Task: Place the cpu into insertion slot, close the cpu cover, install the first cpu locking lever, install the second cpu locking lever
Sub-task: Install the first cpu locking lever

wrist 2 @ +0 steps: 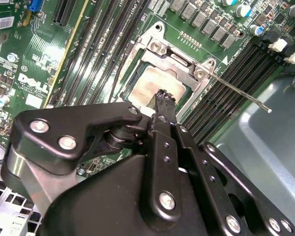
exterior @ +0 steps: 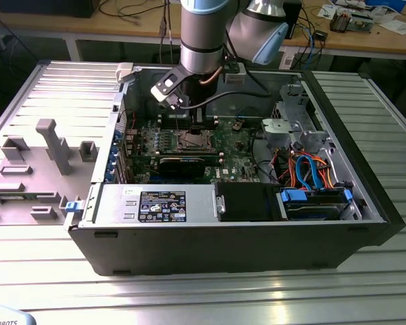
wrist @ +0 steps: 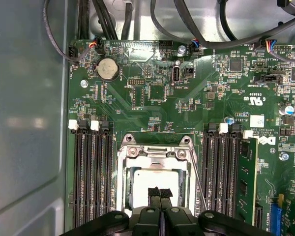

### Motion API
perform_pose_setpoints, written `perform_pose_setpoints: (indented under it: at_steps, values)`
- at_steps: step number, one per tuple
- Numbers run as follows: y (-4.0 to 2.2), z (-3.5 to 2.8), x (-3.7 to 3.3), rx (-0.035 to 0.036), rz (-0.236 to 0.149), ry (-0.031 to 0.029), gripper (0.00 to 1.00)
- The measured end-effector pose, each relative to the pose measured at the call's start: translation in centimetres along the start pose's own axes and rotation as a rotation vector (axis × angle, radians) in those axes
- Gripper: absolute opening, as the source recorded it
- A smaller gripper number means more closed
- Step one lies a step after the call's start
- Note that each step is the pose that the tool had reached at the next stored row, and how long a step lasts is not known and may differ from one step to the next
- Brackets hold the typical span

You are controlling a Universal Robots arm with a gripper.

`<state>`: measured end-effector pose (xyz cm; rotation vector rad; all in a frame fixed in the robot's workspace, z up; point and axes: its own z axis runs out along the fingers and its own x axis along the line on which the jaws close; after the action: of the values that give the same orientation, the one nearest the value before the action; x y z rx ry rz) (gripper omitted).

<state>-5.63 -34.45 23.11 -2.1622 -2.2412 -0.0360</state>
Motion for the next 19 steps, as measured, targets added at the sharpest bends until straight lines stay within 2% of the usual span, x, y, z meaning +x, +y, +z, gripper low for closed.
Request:
perform_pose_setpoints:
  at_steps: [3, 8, 10, 15, 17, 19]
  values:
    - [0.0, -0.33, 0.01, 0.0, 0.0, 0.0002, 0.11]
    - [0.0, -1.4, 0.05, 0.0, 0.0, 0.0001, 0.11]
    - [0.0, -2.17, 0.08, -0.0001, 0.0, 0.0002, 0.11]
    - [-0.01, -3.13, 0.11, -0.0001, 0.0, 0.0001, 0.11]
    - [-0.01, -3.41, 0.12, 0.0, 0.0, 0.0002, 0.11]
    - [-0.01, -3.44, 0.13, -0.0002, 0.0, 0.0004, 0.11]
